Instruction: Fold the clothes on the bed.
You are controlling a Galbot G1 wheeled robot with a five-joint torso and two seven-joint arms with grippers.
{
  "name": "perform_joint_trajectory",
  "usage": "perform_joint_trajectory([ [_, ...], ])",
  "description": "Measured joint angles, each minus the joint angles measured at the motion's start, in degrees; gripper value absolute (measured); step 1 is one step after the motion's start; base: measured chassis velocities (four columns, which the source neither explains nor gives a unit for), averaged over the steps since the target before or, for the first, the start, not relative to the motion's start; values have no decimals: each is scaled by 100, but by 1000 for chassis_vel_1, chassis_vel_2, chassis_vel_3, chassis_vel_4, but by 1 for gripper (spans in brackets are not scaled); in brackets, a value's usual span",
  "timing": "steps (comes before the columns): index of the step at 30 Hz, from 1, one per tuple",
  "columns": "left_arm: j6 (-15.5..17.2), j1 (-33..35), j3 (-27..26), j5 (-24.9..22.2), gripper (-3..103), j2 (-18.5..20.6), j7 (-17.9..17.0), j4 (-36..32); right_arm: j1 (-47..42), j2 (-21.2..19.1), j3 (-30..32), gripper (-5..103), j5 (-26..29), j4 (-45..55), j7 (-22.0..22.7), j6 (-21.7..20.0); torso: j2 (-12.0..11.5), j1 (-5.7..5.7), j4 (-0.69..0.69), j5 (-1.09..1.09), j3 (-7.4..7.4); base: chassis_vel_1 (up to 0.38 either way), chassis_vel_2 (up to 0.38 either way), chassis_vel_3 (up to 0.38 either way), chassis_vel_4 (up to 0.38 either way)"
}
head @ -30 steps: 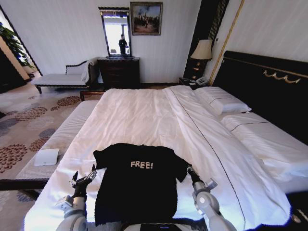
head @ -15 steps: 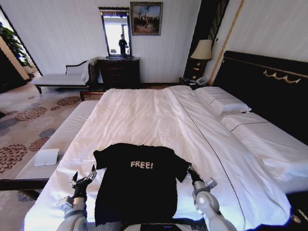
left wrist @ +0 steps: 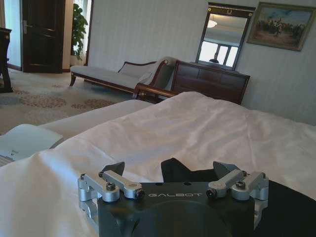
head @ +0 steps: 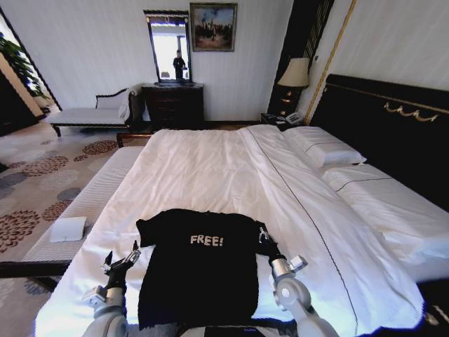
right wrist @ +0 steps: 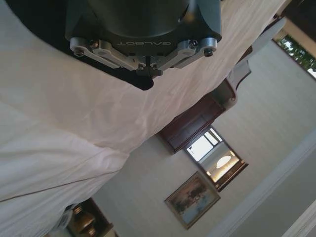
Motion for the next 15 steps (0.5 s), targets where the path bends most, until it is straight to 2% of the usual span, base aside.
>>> perform_joint_trajectory([
  [15,-46,-25,0,37,100,-40,-2,133,238,189,-705,0,-211,-283,-44,-46,0,0,0,0,0,0,0,0,0],
])
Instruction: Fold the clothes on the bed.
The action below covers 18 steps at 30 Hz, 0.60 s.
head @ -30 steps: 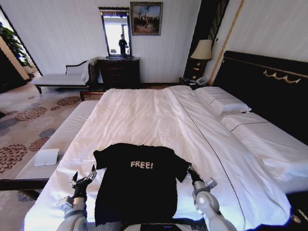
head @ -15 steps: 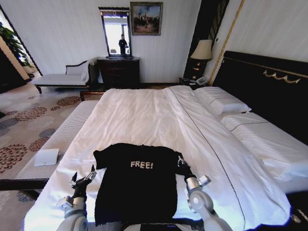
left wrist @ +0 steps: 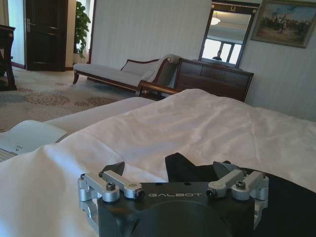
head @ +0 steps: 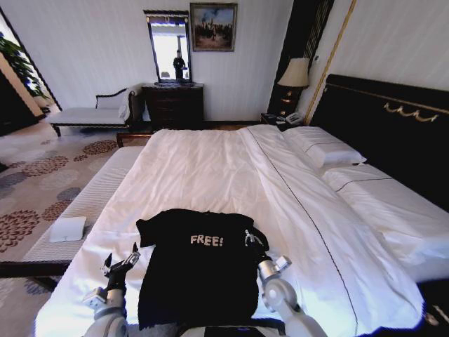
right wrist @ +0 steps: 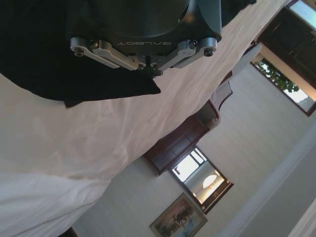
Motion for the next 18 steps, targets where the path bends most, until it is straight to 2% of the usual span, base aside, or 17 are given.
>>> perform_joint_trajectory([
  [6,-18,-7,32,47,100,-5,0,42,207,180,-170,0,-19,-300,162,0,0,0,0,0,0,0,0,0,0],
  [18,-19,-23,109,103,100,-7,-2,33,306,373,-286,0,54,-474,171,116,0,0,0,1,0,0,0,0,0],
])
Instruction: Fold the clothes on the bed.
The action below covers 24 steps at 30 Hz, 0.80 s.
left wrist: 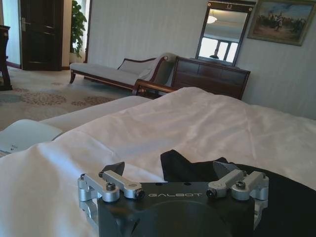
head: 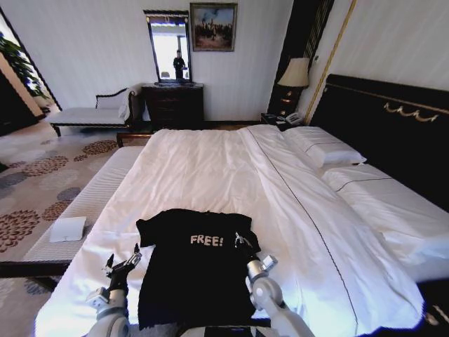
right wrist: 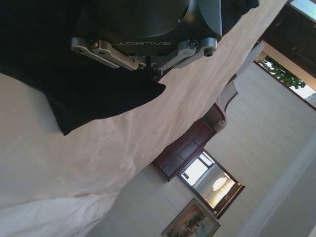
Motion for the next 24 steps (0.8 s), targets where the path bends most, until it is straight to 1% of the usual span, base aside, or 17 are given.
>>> perform_joint_trajectory([
  [7,1,23,-2,5,100,-6,-3,-1,53,88,-228,0,4,-144,-250,176,0,0,0,0,0,0,0,0,0],
  [11,0,37,-23,5,100,-5,-5,11,60,66,-304,0,-29,-86,-339,223,0,0,0,0,0,0,0,0,0],
  [12,0,33,-34,4,100,-3,-5,14,45,21,-316,11,-11,21,-402,238,0,0,1,0,0,0,0,0,0],
  [13,0,25,-39,1,100,-2,-6,18,16,-22,-322,11,19,118,-443,249,0,0,1,0,0,0,0,0,0],
  [16,0,-10,-34,-3,100,-7,-7,44,-94,-162,-299,27,59,354,-566,286,0,0,0,0,0,0,0,0,0],
  [17,0,-10,-34,-3,100,-7,-7,44,-94,-162,-299,27,59,354,-566,286,0,0,0,0,0,0,0,0,0],
  [18,0,-21,-21,-1,100,-14,-8,57,-131,-204,-268,32,42,379,-610,296,0,0,0,0,0,0,0,0,0],
  [19,0,-29,3,3,100,-23,-9,68,-166,-243,-224,32,19,385,-641,311,0,0,0,0,0,0,0,0,0],
  [22,1,-50,44,10,100,-34,-9,88,-255,-320,-76,48,14,432,-662,359,0,0,0,0,0,0,0,0,0],
  [23,1,-50,44,10,100,-34,-9,88,-255,-320,-76,48,14,432,-662,359,0,0,0,0,0,0,0,0,0],
  [24,16,-72,47,1,100,-33,-9,97,-296,-331,16,54,34,509,-633,373,0,0,0,1,0,0,0,0,0],
])
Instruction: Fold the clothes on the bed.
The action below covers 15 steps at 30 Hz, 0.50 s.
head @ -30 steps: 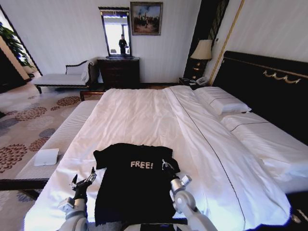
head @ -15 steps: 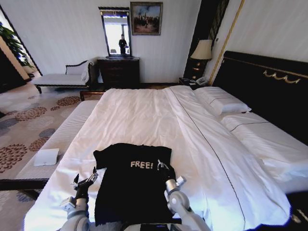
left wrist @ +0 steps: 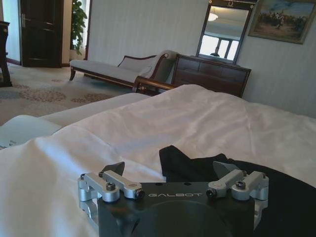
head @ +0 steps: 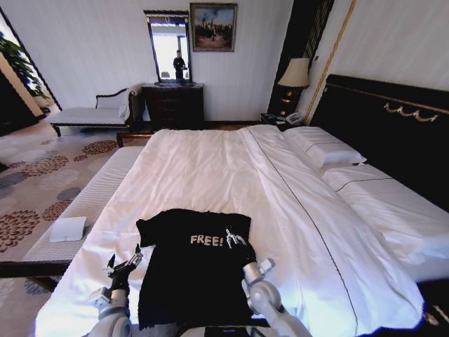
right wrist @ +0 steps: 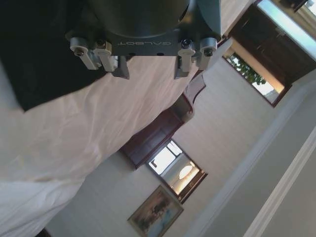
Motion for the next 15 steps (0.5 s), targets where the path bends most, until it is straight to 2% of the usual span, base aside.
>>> perform_joint_trajectory([
  [1,32,-26,-1,-26,100,9,0,5,-14,0,70,54,15,53,59,5,0,0,0,0,0,0,0,0,0],
  [3,171,-112,-15,-185,100,48,-8,7,-17,11,226,65,-27,168,344,12,0,0,1,-1,0,0,0,0,0],
  [4,507,-269,-53,-696,100,126,-88,-29,-1,17,419,71,-318,267,790,-72,0,0,1,-1,0,0,0,0,0],
  [5,507,-269,-53,-696,100,126,-88,-29,-1,17,419,71,-318,267,790,-72,0,0,1,-1,0,0,0,0,0],
  [6,690,-367,-79,-1023,100,167,-130,-51,4,16,520,75,-524,305,950,-116,0,0,1,-1,0,0,0,0,0],
  [7,940,-558,-132,-1548,100,236,-202,-62,-1,3,651,81,-859,353,1142,-164,0,0,1,-2,0,0,0,0,0],
  [9,994,-606,-146,-1674,100,254,-216,-62,-6,-1,692,81,-956,368,1195,-176,0,0,0,-1,0,0,0,0,0],
  [10,1229,-860,-218,-2253,100,363,-249,11,-52,-24,840,86,-1203,439,1355,-224,0,0,-1,0,0,0,0,0,0],
  [11,1375,-1070,-249,-2557,100,477,-262,165,-101,-32,929,91,-1253,497,1447,-268,0,0,-1,0,0,0,0,0,0],
  [13,1554,-1398,-237,-2968,100,700,-341,508,-209,-6,1056,99,-1259,580,1569,-308,0,0,-1,-2,0,0,0,0,0],
  [15,1587,-1494,-223,-3070,100,759,-361,623,-238,15,1084,100,-1263,589,1589,-311,0,0,-1,-2,0,0,0,0,0],
])
